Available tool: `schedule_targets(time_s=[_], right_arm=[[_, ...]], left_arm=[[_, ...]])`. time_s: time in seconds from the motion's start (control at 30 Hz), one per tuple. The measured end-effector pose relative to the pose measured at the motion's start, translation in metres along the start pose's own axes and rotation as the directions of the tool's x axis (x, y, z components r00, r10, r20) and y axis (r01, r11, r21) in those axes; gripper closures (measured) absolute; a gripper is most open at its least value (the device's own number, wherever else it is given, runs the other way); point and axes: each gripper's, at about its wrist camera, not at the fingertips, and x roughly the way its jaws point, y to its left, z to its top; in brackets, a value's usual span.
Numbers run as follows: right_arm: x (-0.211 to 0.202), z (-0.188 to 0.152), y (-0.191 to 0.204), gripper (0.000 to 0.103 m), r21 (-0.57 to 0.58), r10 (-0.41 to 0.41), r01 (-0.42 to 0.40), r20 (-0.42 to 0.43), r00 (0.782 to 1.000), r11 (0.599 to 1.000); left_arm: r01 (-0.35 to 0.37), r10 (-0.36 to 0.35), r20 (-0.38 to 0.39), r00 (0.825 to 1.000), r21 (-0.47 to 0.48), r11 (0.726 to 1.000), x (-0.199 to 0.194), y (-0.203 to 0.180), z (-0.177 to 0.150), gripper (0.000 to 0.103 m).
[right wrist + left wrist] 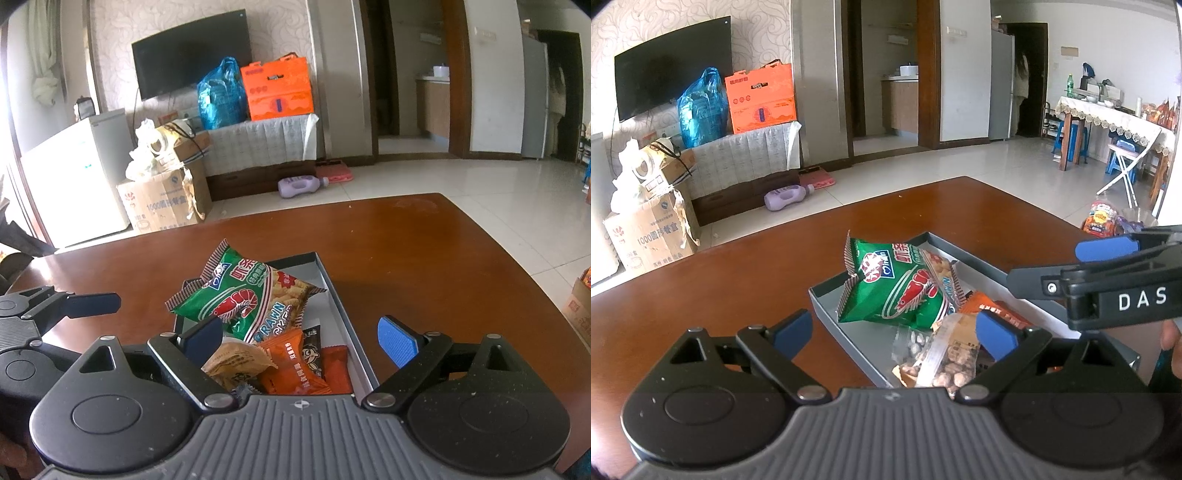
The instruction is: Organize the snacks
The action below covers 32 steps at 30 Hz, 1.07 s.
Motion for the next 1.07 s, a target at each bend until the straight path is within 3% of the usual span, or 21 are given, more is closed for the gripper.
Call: schedule_targets(time_s=[0.77,1.07], right_arm=[[0.000,0.000,0.003,0.011,-0.010,0.009,-0.009,-0.004,1.000,1.000],[0.000,0.000,0.004,0.011,-0.011,0.014,-0.014,-0.003,1.000,1.000]], left_arm=[[-0.001,0.001,0.000,1.000,-0.002,1.000,-0.003,0.000,0.001,0.006],[-0.012,0.012,0.044,0.999,0.009,1.000,-0.011,-0.001,-0.001,0.005]])
